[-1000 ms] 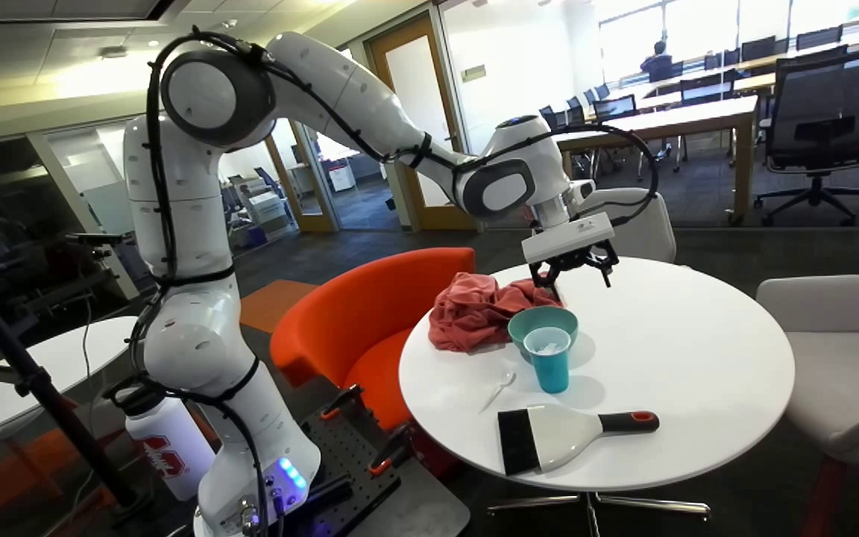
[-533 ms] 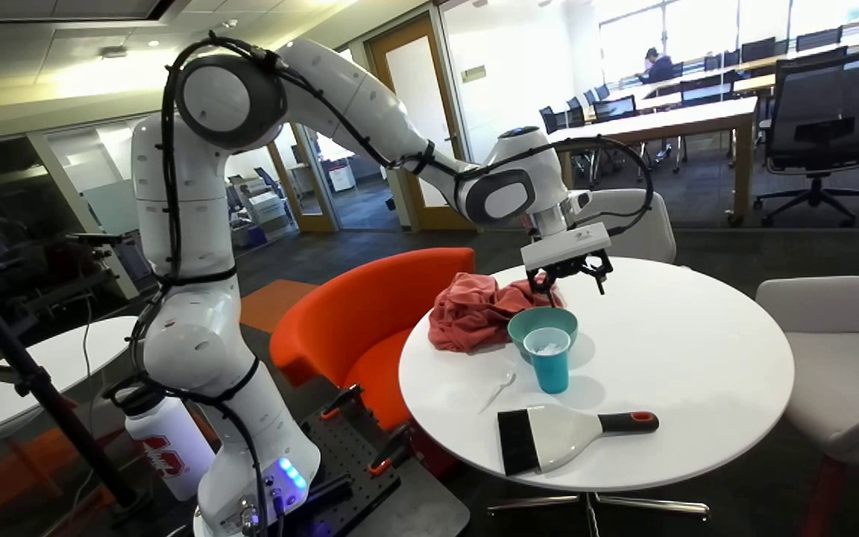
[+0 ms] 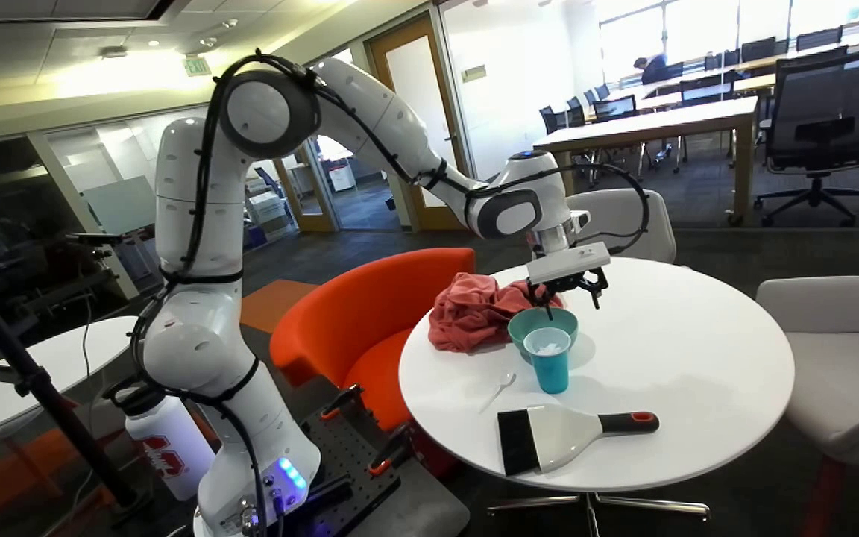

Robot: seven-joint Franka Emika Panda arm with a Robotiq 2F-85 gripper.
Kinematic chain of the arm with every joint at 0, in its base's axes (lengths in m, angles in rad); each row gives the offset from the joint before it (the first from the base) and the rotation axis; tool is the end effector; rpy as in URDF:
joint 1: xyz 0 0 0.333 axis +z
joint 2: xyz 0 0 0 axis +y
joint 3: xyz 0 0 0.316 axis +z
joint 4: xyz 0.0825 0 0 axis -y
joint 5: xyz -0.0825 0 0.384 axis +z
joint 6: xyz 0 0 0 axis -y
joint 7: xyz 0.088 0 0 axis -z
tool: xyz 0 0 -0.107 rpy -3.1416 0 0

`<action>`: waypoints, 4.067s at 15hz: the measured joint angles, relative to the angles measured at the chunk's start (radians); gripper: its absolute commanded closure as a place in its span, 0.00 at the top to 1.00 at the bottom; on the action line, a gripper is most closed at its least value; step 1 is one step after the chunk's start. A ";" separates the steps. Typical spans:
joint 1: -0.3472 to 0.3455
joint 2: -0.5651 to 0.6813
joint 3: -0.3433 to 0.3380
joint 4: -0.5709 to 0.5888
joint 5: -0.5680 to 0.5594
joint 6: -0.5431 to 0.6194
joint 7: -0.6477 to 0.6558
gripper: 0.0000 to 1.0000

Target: Pour the contents in the cup into the bowl

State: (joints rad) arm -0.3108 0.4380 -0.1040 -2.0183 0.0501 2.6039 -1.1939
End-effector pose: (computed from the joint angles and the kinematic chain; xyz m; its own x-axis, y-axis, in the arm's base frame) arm 0.5666 -0.2482 0.2476 0.7281 0.6841 0.0439 0.6730 -0.7255 0.1442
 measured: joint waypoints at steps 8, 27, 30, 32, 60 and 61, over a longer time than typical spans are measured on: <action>-0.009 0.083 0.005 0.048 -0.036 -0.005 0.000 1.00; -0.013 0.171 0.008 0.115 -0.087 -0.005 0.000 0.21; -0.013 0.174 0.009 0.118 -0.095 -0.005 0.000 0.01; -0.013 0.174 0.010 0.119 -0.109 -0.005 0.000 0.00; 0.376 0.148 -0.176 0.251 -0.943 -0.182 1.180 0.01; 0.375 0.165 -0.158 0.258 -0.948 -0.205 1.182 0.06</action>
State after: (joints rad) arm 0.0646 0.6026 -0.2620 -1.7602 -0.8979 2.3991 -0.0117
